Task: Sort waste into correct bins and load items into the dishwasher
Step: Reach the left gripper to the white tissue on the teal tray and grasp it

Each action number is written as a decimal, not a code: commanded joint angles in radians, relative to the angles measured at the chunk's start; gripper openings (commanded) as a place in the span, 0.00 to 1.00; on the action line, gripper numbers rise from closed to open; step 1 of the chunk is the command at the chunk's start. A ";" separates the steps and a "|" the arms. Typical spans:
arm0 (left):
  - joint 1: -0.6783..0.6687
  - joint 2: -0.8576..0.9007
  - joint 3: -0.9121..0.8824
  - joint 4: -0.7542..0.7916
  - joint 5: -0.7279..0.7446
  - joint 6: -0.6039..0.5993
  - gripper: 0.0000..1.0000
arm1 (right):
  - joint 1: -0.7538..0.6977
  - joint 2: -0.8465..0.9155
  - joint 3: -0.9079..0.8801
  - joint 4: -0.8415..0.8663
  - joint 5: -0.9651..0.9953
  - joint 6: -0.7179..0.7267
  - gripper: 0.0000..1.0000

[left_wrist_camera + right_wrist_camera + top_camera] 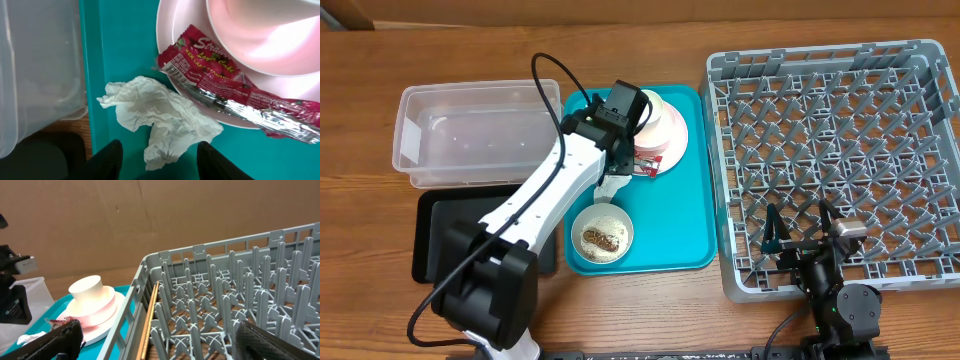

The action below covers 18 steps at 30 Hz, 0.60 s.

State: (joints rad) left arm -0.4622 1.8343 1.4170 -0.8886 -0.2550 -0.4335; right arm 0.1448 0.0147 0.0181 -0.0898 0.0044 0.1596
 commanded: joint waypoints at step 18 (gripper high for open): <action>0.006 0.059 0.009 0.031 -0.045 0.109 0.29 | 0.001 -0.012 -0.010 0.006 0.002 0.002 1.00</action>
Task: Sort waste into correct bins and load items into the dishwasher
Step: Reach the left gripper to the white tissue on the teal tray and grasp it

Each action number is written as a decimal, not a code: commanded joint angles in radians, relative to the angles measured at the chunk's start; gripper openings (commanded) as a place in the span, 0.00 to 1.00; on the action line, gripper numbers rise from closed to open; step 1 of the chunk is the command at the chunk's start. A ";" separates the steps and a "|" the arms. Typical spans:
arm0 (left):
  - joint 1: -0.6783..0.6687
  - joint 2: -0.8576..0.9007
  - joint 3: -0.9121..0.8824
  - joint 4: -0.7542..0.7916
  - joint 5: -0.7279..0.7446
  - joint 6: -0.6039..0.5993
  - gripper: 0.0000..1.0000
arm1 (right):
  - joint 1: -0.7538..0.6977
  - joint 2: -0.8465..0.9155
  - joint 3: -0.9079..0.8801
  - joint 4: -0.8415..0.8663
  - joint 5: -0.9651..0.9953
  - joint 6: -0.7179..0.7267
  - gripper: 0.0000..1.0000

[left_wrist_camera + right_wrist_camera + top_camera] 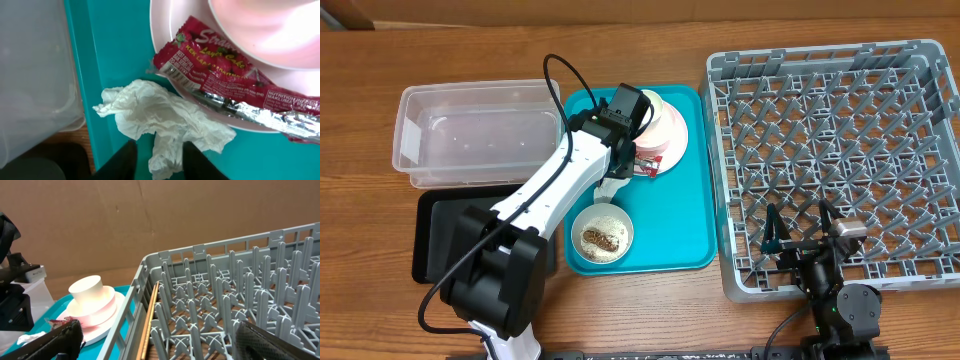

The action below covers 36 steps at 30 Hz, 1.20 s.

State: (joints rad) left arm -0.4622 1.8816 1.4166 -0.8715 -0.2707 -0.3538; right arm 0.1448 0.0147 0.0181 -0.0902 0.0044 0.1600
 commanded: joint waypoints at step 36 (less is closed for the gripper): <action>0.038 0.012 -0.286 0.370 0.006 0.307 0.64 | 0.001 -0.012 -0.010 0.006 0.002 0.001 1.00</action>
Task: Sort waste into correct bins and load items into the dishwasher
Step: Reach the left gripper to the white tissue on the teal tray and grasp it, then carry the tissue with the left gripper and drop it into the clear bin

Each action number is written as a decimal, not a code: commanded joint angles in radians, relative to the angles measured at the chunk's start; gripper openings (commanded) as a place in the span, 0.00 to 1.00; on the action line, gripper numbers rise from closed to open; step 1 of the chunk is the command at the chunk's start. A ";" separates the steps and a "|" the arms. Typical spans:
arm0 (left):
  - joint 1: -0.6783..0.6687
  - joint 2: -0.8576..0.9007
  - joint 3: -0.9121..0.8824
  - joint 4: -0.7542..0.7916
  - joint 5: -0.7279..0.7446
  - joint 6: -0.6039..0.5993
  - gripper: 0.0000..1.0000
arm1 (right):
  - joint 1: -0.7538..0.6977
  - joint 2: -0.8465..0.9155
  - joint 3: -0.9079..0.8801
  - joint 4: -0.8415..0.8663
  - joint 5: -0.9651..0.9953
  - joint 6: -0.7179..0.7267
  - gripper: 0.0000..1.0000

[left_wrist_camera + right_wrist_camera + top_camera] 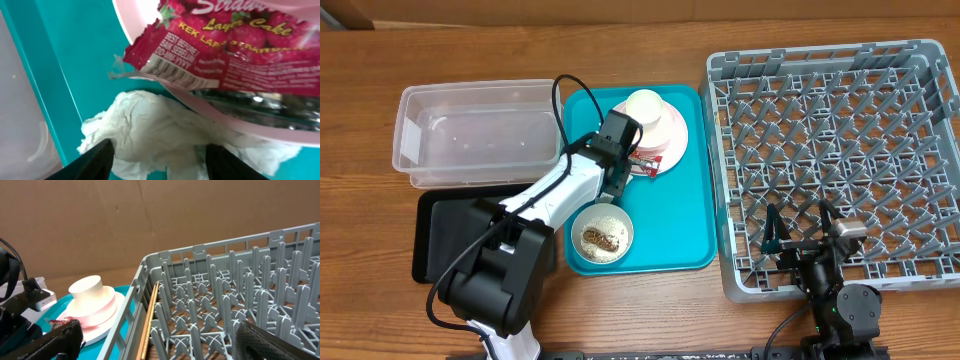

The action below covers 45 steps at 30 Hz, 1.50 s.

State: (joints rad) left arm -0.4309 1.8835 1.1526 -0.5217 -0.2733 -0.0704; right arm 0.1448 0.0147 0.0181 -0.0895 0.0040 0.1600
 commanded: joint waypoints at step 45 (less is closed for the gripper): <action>0.246 -0.306 0.095 -0.179 -0.146 -0.339 0.04 | 0.001 -0.012 -0.010 0.006 0.003 0.001 1.00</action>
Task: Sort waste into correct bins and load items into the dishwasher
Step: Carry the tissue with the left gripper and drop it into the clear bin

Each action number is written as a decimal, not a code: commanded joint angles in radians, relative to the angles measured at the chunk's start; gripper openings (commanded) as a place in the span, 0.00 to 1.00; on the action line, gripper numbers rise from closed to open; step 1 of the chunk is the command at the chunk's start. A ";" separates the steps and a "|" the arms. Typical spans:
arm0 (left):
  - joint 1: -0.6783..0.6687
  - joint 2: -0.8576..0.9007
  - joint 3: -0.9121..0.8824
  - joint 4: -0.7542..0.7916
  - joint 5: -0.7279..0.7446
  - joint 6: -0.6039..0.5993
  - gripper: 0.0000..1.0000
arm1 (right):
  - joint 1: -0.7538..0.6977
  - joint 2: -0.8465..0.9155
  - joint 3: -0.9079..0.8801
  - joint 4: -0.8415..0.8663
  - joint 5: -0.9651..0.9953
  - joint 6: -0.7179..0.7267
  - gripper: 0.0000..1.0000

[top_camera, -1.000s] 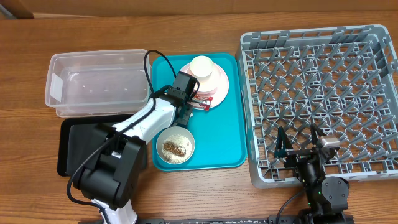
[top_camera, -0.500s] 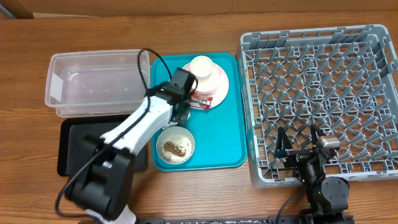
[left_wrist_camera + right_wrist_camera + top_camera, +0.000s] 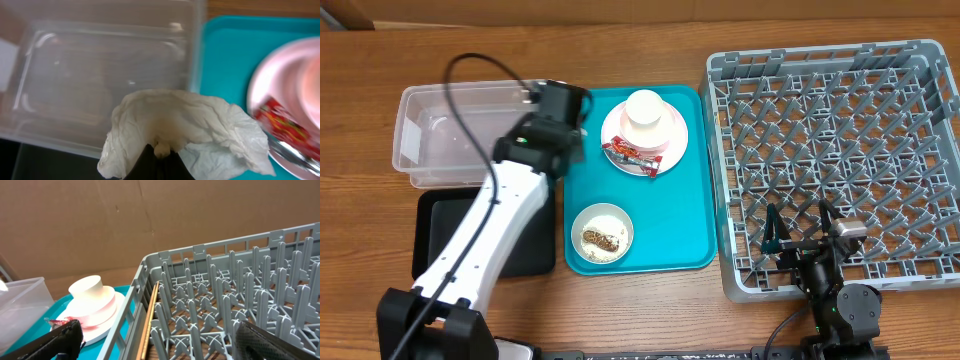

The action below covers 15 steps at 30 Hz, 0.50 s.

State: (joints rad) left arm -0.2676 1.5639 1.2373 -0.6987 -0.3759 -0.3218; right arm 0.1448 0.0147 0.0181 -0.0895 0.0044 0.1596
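Note:
A crumpled white napkin (image 3: 180,122) hangs from my left gripper (image 3: 160,152), which is shut on it above the right edge of the clear plastic bin (image 3: 470,130). On the teal tray (image 3: 670,220) a pink plate (image 3: 665,145) carries an upturned white cup (image 3: 645,108) and a red snack wrapper (image 3: 632,153). A white bowl (image 3: 602,232) with brown food scraps sits at the tray's front. My right gripper (image 3: 798,232) stands open over the front left corner of the grey dish rack (image 3: 840,150), holding nothing.
A black tray (image 3: 435,235) lies in front of the clear bin. A wooden stick (image 3: 150,320) lies along the rack's left wall. The rack's upright pegs fill the right side of the table.
My left gripper was down on the tray around the napkin beside the plate. Now it is shut on the napkin and holds it over the clear bin's right edge. The right arm stayed still.
My left gripper stood open over the napkin lying on the tray by the plate. Then its fingers were close around it, then lower against it. Now the napkin is off the tray, held above the clear bin. The right gripper kept still, open at the rack.

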 commanded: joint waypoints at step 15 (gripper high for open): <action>0.293 0.021 0.008 -0.005 0.008 -0.124 0.07 | 0.001 -0.012 -0.010 0.006 0.002 0.002 1.00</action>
State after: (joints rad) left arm 0.0082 1.5734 1.2373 -0.6998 -0.3779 -0.4210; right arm 0.1448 0.0147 0.0181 -0.0898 0.0044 0.1596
